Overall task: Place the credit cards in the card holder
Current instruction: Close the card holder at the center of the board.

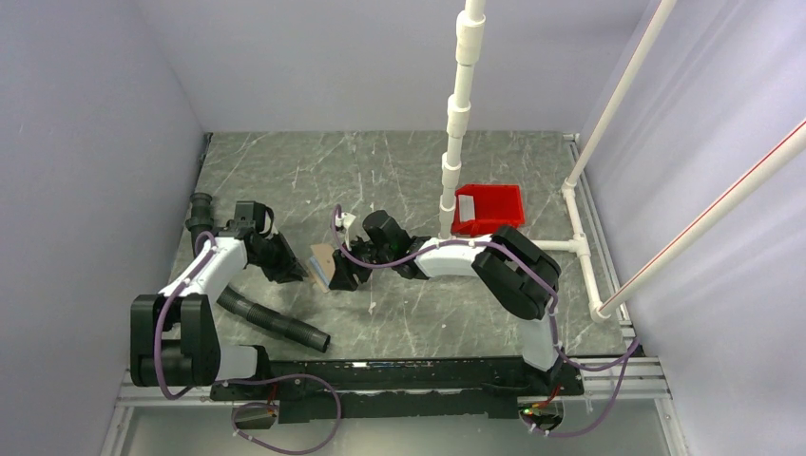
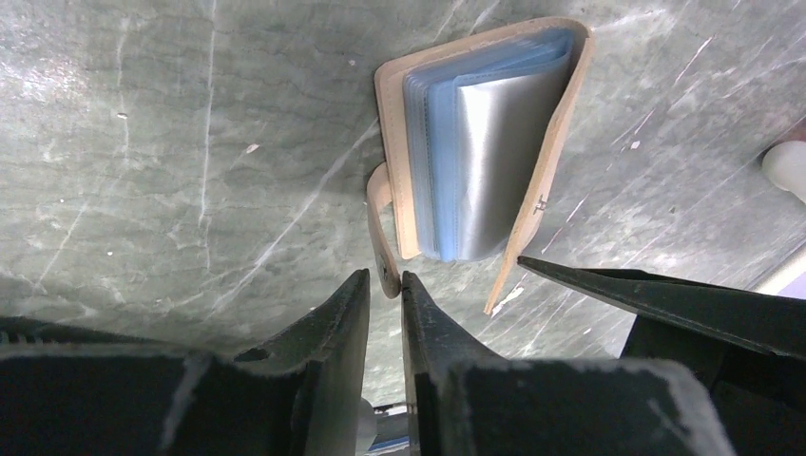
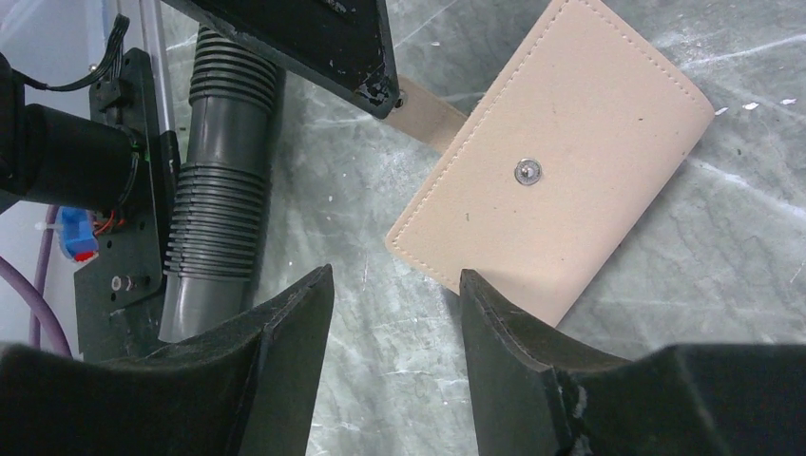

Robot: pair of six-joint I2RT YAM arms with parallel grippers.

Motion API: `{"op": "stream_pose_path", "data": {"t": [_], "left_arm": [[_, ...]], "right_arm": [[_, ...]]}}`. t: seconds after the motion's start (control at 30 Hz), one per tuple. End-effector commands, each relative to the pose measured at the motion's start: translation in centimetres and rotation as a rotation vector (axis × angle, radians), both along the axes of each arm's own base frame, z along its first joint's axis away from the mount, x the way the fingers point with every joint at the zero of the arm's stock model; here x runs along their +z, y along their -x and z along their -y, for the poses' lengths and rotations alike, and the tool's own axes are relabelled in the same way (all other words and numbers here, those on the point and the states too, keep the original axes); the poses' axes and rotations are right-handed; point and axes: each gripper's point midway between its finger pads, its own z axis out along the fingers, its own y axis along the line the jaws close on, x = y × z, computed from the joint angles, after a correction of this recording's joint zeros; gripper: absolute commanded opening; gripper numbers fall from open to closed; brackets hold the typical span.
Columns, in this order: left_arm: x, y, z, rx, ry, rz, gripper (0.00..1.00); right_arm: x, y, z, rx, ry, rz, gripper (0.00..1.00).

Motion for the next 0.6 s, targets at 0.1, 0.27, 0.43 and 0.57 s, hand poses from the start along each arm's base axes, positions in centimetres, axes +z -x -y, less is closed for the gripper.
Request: {"op": "stream_pose_path", "data": {"t": [0.1,0.27,0.43,0.57], "left_arm": [[1.8,-1.5,-0.1,0.004,0.0,0.076,0.21],[1.6,-1.4,0.0,0.003,0.008,0.069,0.17],[1.5,-1.4,0.0,0.001,0.008,0.065,0.13],[1.2,-1.2,0.4,-0.012,0.031,0.056,0.02]], "right_arm": [[1.5,-0.2,-1.2,0.029,-0.053,0.02,0.54],[1.5,-0.2,-1.2,0.029,-0.051,0.018,0.54],[1.5,-0.8,-1.4,-0.004,-0.019,0.019,0.55],[2.8,-2.0,-1.6,-0.091,0.003,-0.091,0.56]]}}
